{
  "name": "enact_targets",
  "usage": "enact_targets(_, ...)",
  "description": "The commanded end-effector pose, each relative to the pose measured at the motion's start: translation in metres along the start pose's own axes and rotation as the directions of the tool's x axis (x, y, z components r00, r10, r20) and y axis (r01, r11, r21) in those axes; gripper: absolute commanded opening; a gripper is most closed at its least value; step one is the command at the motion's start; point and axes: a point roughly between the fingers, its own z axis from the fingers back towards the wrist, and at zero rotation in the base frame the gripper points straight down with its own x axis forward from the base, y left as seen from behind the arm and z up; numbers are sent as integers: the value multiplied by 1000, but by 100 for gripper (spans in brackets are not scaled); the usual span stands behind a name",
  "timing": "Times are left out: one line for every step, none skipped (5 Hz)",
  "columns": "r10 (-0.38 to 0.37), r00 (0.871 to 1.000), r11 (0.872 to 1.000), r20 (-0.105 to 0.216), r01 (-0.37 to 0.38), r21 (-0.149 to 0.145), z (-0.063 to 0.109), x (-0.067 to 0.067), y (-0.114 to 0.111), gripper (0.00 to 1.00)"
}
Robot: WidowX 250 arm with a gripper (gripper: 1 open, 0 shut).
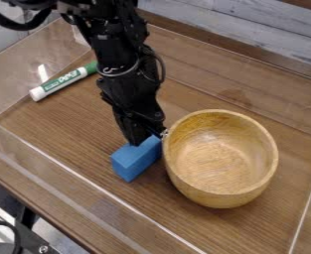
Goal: Put the blue block in the brown bowl
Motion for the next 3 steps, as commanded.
enact_targets(4,999,1000,37,-5,16,8,10,5,100)
enact_targets(6,999,1000,36,-6,17,8,9,6,100)
enact_targets(10,999,1000,33,-10,18,9,9,7,0)
